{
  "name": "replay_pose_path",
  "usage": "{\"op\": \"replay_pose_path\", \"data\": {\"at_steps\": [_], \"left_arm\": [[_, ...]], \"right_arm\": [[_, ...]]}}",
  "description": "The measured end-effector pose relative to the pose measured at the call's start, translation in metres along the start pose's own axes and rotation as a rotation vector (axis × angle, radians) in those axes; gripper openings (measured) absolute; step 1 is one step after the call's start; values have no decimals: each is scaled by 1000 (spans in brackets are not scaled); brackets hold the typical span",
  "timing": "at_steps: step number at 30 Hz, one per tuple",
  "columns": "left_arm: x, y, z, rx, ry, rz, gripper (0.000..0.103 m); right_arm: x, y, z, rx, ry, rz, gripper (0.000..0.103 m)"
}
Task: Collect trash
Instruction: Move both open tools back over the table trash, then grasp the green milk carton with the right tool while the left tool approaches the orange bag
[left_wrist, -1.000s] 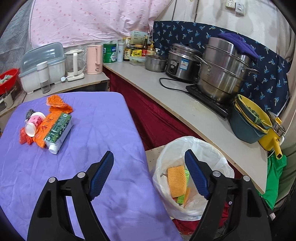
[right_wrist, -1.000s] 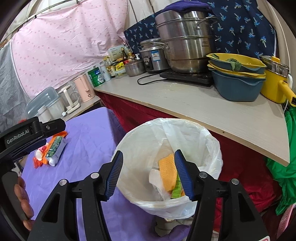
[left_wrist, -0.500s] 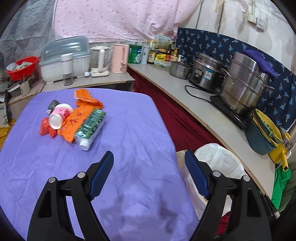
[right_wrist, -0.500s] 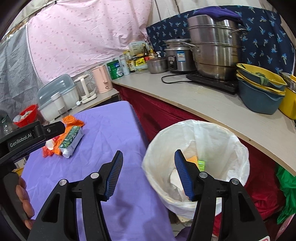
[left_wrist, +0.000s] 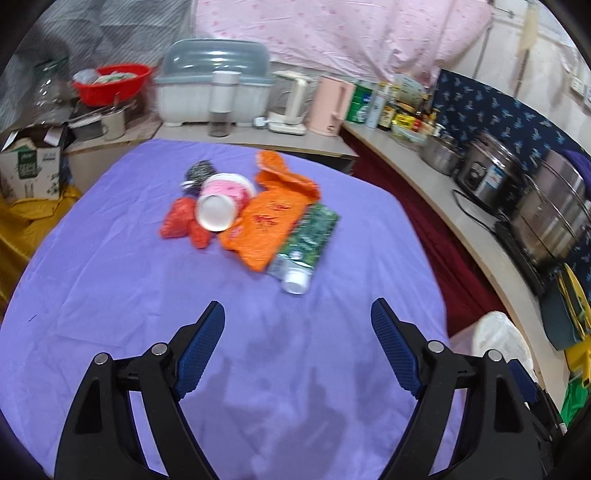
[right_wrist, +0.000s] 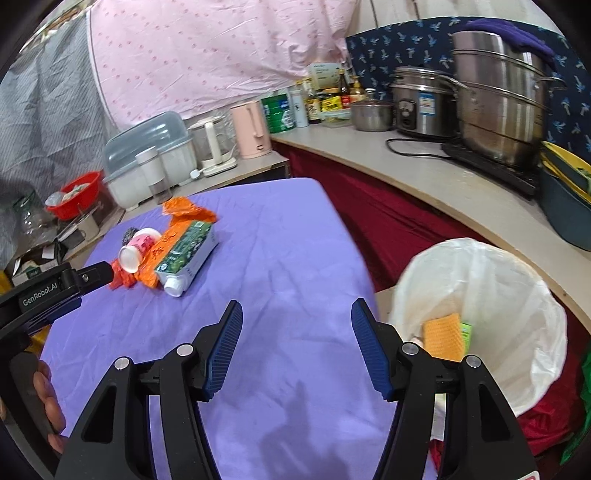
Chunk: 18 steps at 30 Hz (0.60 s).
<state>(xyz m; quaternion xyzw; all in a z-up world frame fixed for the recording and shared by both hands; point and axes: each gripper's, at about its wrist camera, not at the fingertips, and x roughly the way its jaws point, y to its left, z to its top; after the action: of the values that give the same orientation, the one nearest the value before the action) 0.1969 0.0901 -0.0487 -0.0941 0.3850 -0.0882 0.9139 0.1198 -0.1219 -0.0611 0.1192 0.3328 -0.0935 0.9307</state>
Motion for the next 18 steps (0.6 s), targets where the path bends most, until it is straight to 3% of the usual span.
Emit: {"op": "replay_pose_path", "data": {"at_steps": [7, 18], "left_arm": [[20, 57, 14, -84, 11, 69, 78], [50, 110, 33, -144, 22, 127, 79]], "right_arm": [[40, 52, 6, -61, 34, 54, 59], [113, 126, 24, -105, 82, 130, 60]]}}
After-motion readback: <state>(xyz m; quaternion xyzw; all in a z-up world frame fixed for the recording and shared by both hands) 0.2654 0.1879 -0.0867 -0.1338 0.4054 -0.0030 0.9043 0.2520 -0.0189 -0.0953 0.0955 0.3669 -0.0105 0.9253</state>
